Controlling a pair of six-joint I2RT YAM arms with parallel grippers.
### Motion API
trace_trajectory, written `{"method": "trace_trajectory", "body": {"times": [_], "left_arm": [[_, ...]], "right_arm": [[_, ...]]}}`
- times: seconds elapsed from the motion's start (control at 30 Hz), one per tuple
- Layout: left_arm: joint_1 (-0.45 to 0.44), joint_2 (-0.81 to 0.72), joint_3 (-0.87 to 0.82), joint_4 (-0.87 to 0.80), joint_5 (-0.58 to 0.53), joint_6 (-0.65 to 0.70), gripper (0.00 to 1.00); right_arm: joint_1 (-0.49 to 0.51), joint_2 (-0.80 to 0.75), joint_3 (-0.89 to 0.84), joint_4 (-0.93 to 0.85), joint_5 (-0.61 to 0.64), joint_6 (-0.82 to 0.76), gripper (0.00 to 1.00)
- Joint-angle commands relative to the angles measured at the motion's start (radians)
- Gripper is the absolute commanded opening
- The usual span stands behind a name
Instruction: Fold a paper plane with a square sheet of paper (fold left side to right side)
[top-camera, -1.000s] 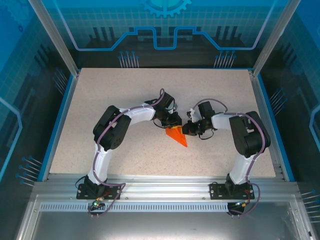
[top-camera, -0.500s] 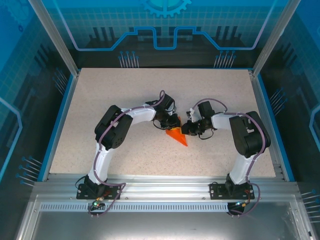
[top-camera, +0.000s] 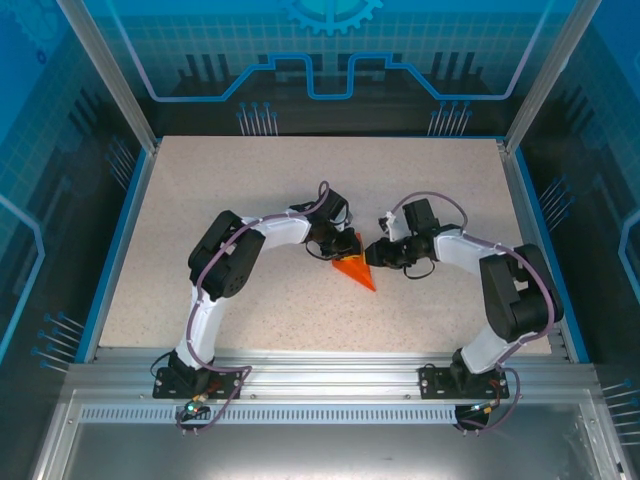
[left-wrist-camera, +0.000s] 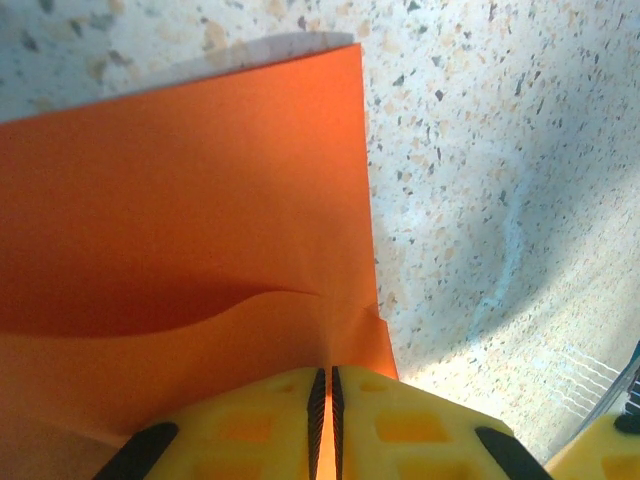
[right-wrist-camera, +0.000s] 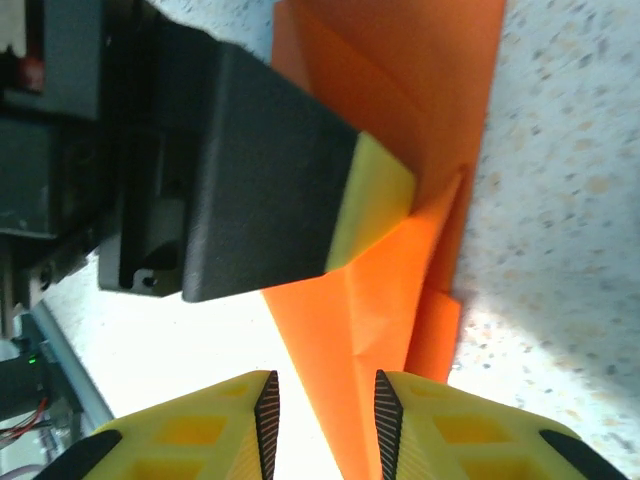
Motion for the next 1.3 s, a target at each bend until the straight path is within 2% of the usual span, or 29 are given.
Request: {"method": "trace_trajectory", "body": {"times": [0.0, 0.27, 1.27], "left_arm": [[-0.004, 0.028, -0.046, -0.046, -0.048, 0.01, 0.17], [-0.004, 0.027, -0.046, -0.048, -0.05, 0.009, 0.17], [-0.003, 0.041, -0.029, -0.077, -0.073, 0.025, 0.16]], "right_arm": [[0.014, 0.03, -0.017, 0.014, -0.091, 0.027, 0.32], [0.045, 0.108, -0.012, 0.027, -0.09, 0.025, 0.31], [0.107, 0.102, -0.087, -0.222, 0.089, 0.009, 0.19]]}}
